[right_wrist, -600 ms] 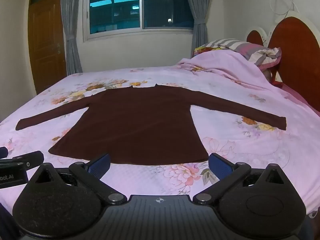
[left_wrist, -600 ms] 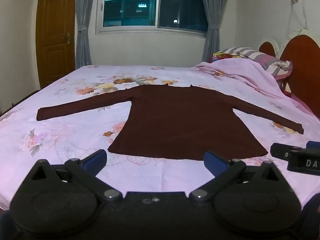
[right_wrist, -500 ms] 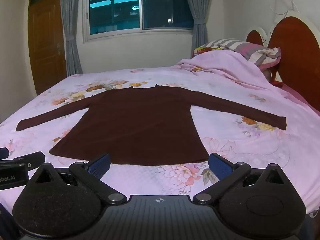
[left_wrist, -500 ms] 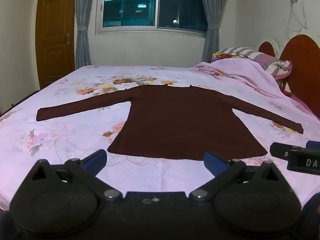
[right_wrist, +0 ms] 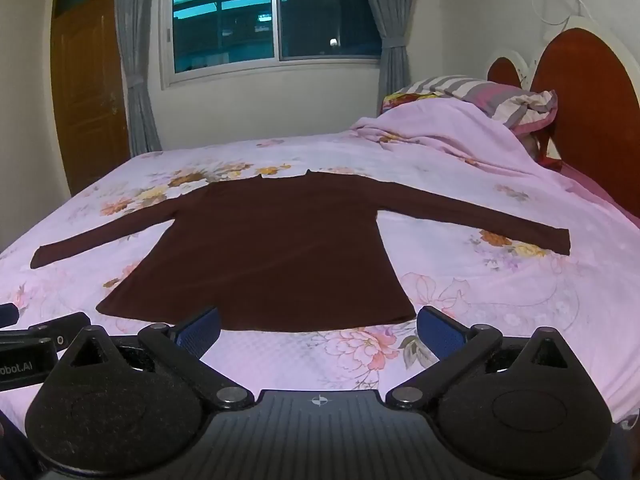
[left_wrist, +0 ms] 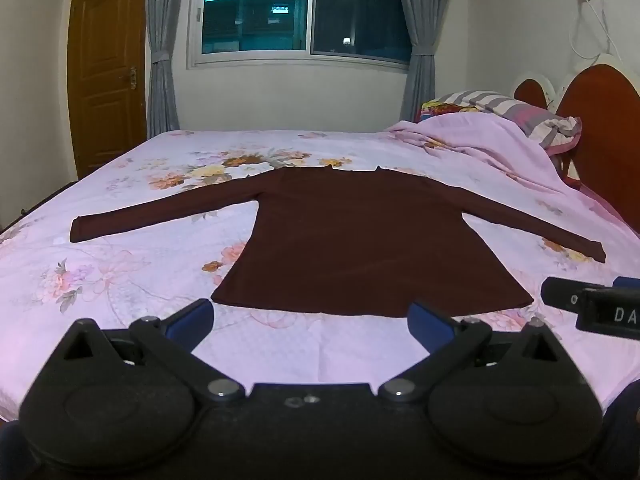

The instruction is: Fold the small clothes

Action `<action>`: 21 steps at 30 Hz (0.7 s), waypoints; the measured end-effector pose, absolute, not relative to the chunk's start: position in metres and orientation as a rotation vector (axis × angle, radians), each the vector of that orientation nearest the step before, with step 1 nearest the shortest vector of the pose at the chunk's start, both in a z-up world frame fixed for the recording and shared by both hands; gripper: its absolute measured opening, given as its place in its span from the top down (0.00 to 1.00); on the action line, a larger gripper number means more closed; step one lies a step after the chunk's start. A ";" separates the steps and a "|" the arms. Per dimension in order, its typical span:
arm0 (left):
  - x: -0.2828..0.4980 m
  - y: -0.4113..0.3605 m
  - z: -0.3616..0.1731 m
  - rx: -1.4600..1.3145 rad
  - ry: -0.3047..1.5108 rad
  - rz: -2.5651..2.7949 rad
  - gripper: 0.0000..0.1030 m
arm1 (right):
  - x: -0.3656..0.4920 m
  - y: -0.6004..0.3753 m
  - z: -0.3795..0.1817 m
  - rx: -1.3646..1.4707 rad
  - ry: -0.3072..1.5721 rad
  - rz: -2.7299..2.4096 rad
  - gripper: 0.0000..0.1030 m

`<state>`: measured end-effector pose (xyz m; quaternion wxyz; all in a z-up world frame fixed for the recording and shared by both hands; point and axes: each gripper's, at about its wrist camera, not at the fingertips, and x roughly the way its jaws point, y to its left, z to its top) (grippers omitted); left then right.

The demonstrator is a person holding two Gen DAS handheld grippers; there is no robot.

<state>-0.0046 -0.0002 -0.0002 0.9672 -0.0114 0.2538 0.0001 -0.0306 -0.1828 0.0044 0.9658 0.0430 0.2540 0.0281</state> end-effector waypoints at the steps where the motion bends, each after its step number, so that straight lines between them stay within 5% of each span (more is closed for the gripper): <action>1: -0.001 -0.003 -0.001 -0.020 0.520 0.001 0.00 | -0.030 -0.183 0.004 0.088 0.514 0.057 0.00; 21: -0.001 -0.004 0.002 -0.016 0.503 -0.004 0.00 | -0.030 -0.179 0.011 0.081 0.503 0.063 0.00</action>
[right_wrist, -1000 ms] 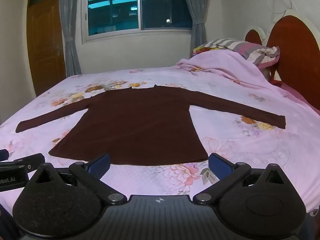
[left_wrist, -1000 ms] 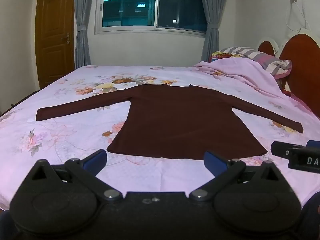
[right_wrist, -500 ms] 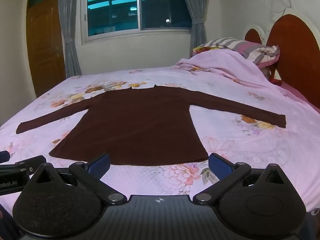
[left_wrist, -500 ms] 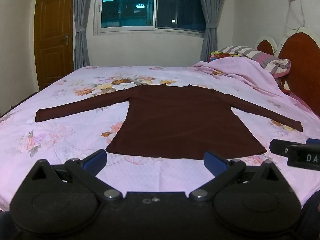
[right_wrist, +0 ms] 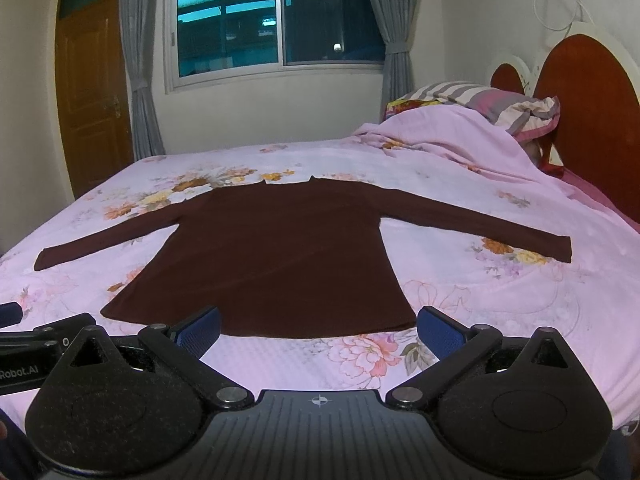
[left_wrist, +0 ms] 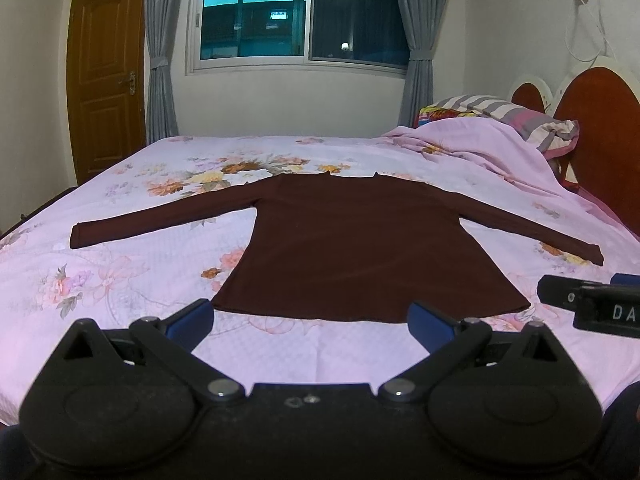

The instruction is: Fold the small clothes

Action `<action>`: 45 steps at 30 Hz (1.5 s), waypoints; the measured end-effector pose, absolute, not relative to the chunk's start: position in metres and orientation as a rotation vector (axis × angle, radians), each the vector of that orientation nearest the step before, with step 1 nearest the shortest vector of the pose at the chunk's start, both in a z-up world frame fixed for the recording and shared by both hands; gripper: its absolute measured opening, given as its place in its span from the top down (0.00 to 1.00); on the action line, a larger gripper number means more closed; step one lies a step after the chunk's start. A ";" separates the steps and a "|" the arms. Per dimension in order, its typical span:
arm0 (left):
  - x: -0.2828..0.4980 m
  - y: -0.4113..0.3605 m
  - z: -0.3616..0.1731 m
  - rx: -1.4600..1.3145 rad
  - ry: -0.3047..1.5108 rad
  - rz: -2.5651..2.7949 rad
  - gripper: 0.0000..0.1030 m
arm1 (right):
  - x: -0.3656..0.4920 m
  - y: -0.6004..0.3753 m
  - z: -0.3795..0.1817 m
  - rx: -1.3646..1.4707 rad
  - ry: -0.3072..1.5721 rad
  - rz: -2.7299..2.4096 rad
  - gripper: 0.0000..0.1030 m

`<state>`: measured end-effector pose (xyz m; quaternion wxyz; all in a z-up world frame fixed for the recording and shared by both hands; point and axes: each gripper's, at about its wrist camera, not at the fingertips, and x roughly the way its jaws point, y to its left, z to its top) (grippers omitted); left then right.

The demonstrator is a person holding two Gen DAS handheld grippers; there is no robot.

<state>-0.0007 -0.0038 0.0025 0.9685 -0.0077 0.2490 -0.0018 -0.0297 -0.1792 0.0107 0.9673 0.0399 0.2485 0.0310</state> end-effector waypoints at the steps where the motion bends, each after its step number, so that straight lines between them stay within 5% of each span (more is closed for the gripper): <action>1: -0.001 -0.004 0.002 -0.015 0.503 -0.004 0.00 | -0.030 -0.179 0.011 0.082 0.503 0.063 0.00; 45: -0.001 -0.006 0.001 -0.011 0.501 -0.021 0.00 | -0.031 -0.180 0.009 0.089 0.505 0.064 0.00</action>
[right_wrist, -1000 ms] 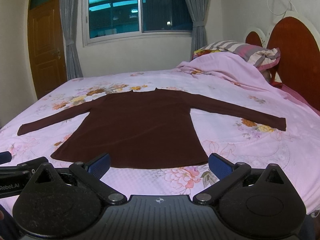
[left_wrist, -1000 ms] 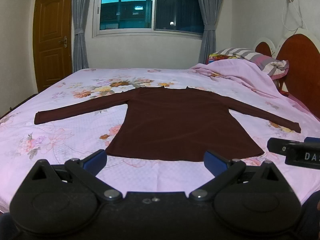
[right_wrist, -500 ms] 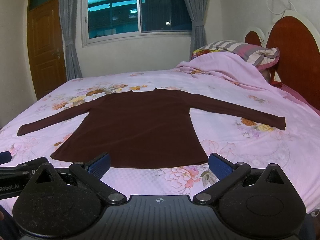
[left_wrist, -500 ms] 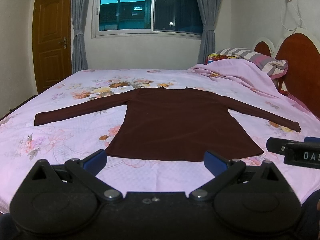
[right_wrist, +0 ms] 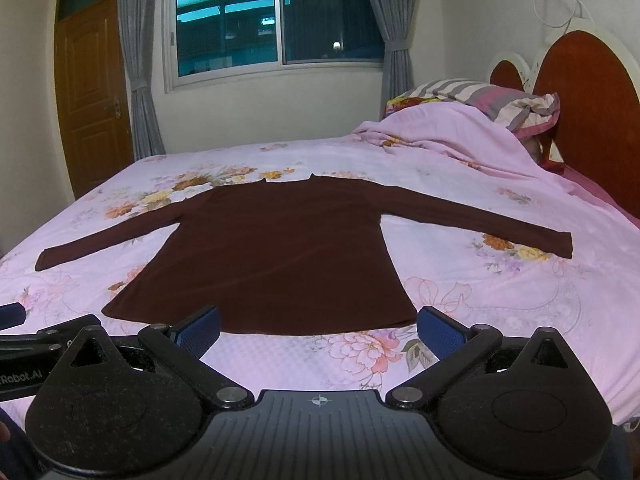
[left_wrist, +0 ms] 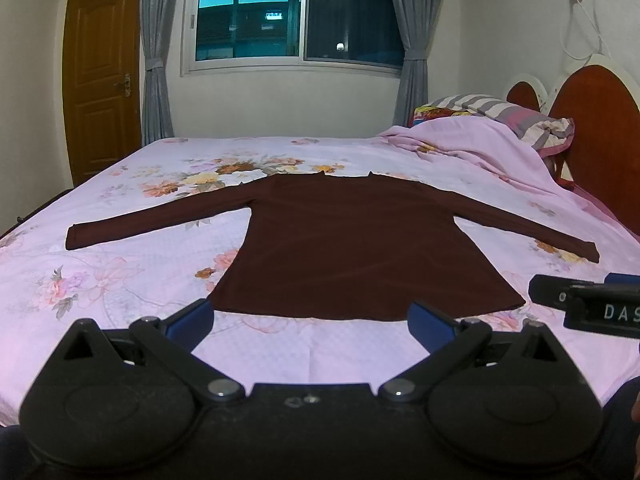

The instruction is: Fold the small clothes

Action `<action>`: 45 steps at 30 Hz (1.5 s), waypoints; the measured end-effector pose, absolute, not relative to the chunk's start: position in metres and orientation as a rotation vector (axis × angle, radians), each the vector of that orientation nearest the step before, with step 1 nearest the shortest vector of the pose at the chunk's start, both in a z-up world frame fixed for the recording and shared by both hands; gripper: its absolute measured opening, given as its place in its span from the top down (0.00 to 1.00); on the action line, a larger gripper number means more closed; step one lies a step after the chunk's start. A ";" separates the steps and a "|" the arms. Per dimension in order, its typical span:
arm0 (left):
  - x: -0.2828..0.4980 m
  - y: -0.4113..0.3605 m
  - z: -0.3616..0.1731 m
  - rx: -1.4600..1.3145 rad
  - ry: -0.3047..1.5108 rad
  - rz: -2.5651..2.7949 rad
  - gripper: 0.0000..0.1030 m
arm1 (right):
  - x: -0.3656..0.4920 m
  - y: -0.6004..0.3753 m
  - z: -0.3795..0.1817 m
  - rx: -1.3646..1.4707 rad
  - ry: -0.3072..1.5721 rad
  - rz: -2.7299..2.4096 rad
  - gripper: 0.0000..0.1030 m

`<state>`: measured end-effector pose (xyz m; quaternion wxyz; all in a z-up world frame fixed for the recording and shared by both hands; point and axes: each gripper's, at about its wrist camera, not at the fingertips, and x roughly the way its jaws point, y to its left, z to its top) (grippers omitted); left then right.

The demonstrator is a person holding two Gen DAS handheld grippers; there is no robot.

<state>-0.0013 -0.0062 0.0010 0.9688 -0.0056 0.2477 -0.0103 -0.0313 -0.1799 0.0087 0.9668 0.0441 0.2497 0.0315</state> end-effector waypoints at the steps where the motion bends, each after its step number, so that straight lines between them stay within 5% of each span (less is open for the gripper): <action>1: -0.001 -0.006 0.001 -0.011 0.500 -0.021 0.00 | -0.031 -0.180 0.009 0.090 0.504 0.063 0.00; 29: 0.039 0.015 -0.012 -0.045 0.580 -0.055 0.00 | -0.003 -0.178 0.005 0.074 0.509 0.063 0.00; 40: 0.160 0.163 -0.055 -0.317 0.657 0.112 0.01 | 0.096 -0.193 0.001 0.031 0.471 -0.011 0.00; 45: 0.201 0.277 -0.086 -0.600 0.542 0.192 0.07 | 0.161 -0.215 0.005 0.086 0.484 -0.086 0.00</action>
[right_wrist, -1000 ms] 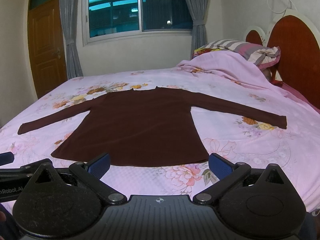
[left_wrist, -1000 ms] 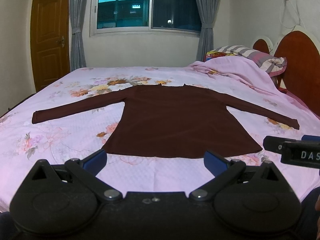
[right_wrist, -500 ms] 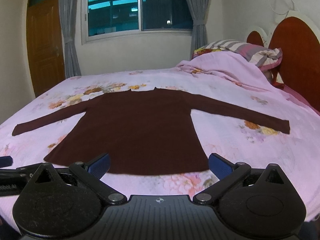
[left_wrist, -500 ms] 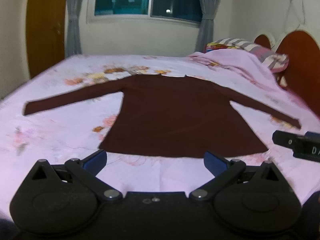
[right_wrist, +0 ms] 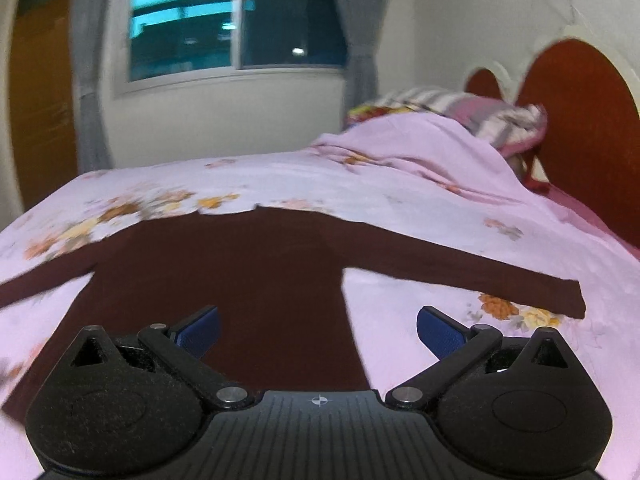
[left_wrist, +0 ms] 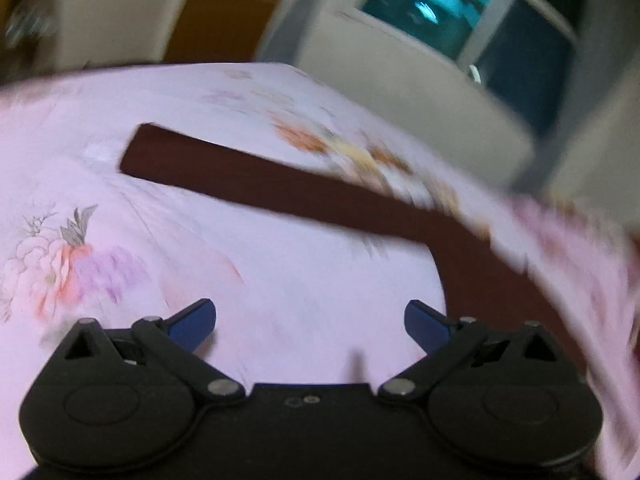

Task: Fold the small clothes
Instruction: 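Reach the left tool to a sleeve cuff and close on it, then carry the held sleeve across the shirt body and open the left tool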

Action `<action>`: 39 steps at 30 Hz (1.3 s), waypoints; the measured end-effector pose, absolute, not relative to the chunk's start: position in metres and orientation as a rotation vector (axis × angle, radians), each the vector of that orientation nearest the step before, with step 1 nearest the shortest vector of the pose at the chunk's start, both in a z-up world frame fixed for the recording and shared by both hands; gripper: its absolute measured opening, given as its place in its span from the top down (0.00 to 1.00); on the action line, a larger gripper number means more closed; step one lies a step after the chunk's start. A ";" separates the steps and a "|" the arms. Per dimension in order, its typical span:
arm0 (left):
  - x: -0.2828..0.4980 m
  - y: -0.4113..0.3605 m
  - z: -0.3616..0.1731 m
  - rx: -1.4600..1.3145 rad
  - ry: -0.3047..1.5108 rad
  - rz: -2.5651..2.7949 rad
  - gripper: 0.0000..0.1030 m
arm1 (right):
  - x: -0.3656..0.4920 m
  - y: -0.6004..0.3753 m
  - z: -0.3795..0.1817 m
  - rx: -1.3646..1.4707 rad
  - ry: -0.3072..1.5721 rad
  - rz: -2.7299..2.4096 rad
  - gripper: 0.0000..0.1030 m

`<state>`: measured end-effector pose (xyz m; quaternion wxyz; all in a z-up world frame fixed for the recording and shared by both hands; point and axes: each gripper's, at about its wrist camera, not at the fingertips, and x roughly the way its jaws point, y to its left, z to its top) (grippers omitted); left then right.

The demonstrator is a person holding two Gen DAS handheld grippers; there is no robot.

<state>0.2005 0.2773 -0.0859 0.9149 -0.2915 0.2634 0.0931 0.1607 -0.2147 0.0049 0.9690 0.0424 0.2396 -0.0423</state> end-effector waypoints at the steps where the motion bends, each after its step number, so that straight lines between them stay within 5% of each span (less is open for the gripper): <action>1: 0.206 0.305 -0.094 -0.692 0.486 0.203 0.13 | 0.168 -0.218 0.006 0.096 0.483 -0.096 0.00; 10: 0.246 0.418 -0.143 -1.024 0.350 0.344 0.25 | 0.201 -0.213 -0.030 0.023 0.559 -0.146 0.00; 16: 0.264 0.429 -0.146 -1.061 0.320 0.337 0.14 | 0.203 -0.209 -0.037 0.073 0.572 -0.135 0.00; 20: 0.273 0.431 -0.149 -1.059 0.289 0.331 0.17 | 0.204 -0.205 -0.032 0.060 0.561 -0.124 0.00; 21: 0.275 0.430 -0.150 -1.045 0.280 0.322 0.19 | 0.205 -0.206 -0.032 0.061 0.558 -0.124 0.00; 23: 0.276 0.427 -0.153 -0.993 0.292 0.360 0.42 | 0.208 -0.211 -0.033 0.062 0.561 -0.137 0.00; 27: 0.291 0.425 -0.150 -0.853 0.372 0.409 0.59 | 0.219 -0.228 -0.044 0.057 0.579 -0.180 0.00; 28: 0.297 0.426 -0.147 -0.830 0.402 0.423 0.85 | 0.223 -0.235 -0.048 0.053 0.588 -0.193 0.00; 29: 0.302 0.427 -0.144 -0.830 0.430 0.424 0.99 | 0.227 -0.242 -0.054 0.044 0.601 -0.208 0.00; 39: 0.330 0.378 -0.064 -0.692 0.306 0.289 0.99 | 0.228 -0.333 -0.083 0.104 0.647 -0.357 0.00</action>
